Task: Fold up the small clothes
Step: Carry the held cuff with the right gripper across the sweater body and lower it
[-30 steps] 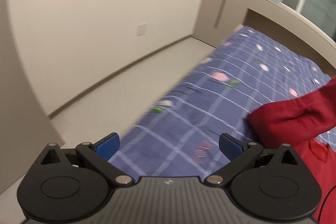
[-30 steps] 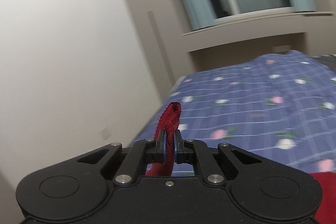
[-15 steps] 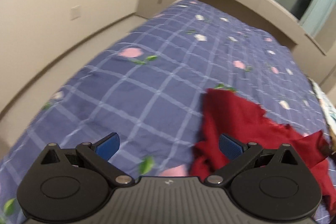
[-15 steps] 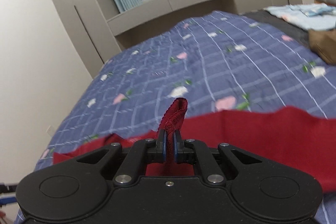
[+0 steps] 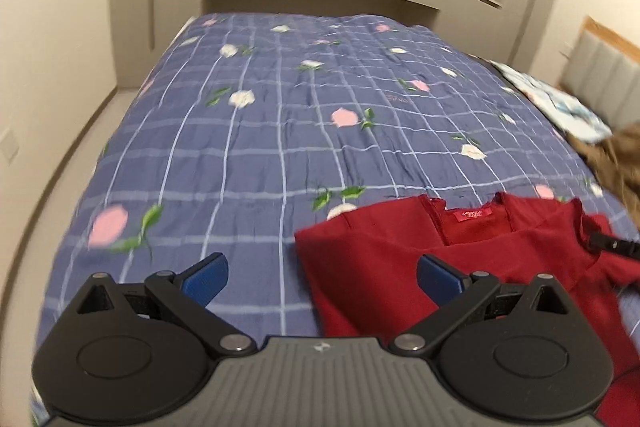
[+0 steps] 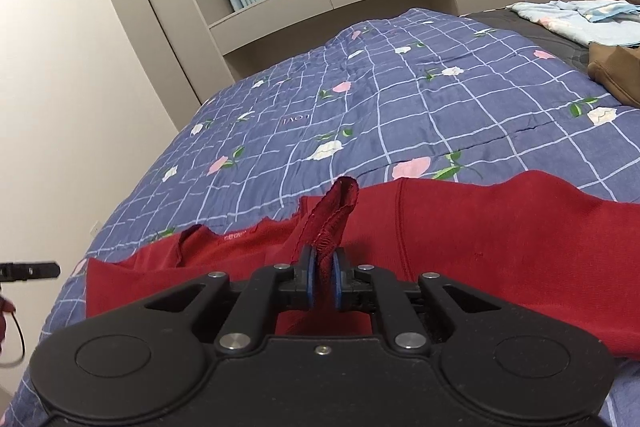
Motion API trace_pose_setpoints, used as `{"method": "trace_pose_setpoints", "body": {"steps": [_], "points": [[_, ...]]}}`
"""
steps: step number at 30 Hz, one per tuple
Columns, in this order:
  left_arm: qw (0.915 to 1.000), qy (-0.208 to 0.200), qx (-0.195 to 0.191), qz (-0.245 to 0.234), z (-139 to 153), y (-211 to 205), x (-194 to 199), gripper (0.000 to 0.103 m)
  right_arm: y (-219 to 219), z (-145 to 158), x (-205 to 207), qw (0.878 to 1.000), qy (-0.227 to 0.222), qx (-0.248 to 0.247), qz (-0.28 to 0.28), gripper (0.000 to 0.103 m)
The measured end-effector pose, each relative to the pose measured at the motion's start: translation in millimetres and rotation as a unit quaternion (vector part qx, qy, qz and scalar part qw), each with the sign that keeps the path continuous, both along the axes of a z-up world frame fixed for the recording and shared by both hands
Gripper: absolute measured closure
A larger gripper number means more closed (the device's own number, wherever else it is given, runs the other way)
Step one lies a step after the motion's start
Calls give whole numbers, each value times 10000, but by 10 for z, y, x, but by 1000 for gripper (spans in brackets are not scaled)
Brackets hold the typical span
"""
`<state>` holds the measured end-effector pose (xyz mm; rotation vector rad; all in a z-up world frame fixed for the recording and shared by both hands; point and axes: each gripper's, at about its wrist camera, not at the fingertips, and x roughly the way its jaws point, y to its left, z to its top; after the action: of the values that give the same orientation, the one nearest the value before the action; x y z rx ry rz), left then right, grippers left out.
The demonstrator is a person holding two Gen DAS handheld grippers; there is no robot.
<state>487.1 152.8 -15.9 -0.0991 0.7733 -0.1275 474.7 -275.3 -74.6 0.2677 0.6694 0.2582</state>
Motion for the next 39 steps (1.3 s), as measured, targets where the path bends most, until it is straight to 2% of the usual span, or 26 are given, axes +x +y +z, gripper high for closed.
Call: {"method": "trace_pose_setpoints", "body": {"steps": [3, 5, 8, 11, 14, 15, 16, 17, 19, 21, 24, 27, 29, 30, 31, 33, 34, 36, 39], "points": [[9967, -126, 82, -798, 27, -30, 67, 1, -1, -31, 7, 10000, 43, -8, 11, 92], [9902, -48, 228, -1380, 26, -57, 128, 1, -14, -44, 14, 10000, 63, -34, 15, 92], [9790, 90, 481, -1978, 7, -112, 254, 1, -31, -62, 26, 9999, 107, -64, 0, 91], [9682, 248, 721, -2385, -21, -193, 422, 1, -43, -84, 46, 9998, 161, -115, -13, 91], [9602, 444, 767, -2649, -91, -244, 545, 3, -48, -117, 68, 9997, 207, -148, -25, 91], [9566, 548, 753, -2760, -125, -257, 585, 11, -48, -125, 76, 9996, 221, -151, -27, 91], [9523, 667, 769, -2876, -160, -292, 616, 25, -52, -136, 81, 9996, 229, -157, -23, 91], [9498, 726, 802, -2935, -188, -308, 640, 32, -53, -144, 85, 9996, 235, -171, -18, 91], [9488, 720, 969, -2918, -228, -334, 672, 69, -55, -149, 93, 9995, 238, -186, -16, 91], [9536, 726, 951, -2763, -244, -317, 707, 84, -55, -147, 93, 9996, 221, -185, -29, 91], [9616, 667, 702, -2568, -212, -300, 742, 93, -60, -126, 75, 9996, 109, -233, -102, 94], [9703, 446, 688, -2276, -169, -343, 760, 93, -82, -89, 54, 9990, -62, -322, -296, 95], [9769, 366, 871, -1916, -186, -400, 795, 80, -105, -97, 60, 9984, -43, -360, -423, 96], [9791, 361, 908, -1782, -198, -411, 798, 67, -117, -102, 73, 9983, -6, -368, -445, 95], [9807, 362, 870, -1714, -199, -404, 789, 46, -127, -110, 74, 9983, 18, -368, -441, 95], [9856, 353, 552, -1562, -190, -318, 725, 20, -134, -115, 64, 9987, 47, -357, -351, 95], [9879, 334, 351, -1473, -185, -251, 675, 17, -133, -118, 56, 9988, 40, -383, -305, 94], [9919, 391, -24, -1208, -205, -98, 559, 17, -148, -131, 51, 9991, 43, -354, -243, 83], [9927, 648, -557, -851, -325, 103, 404, 17, -179, -147, 66, 9993, 71, -234, -273, 77]]}}
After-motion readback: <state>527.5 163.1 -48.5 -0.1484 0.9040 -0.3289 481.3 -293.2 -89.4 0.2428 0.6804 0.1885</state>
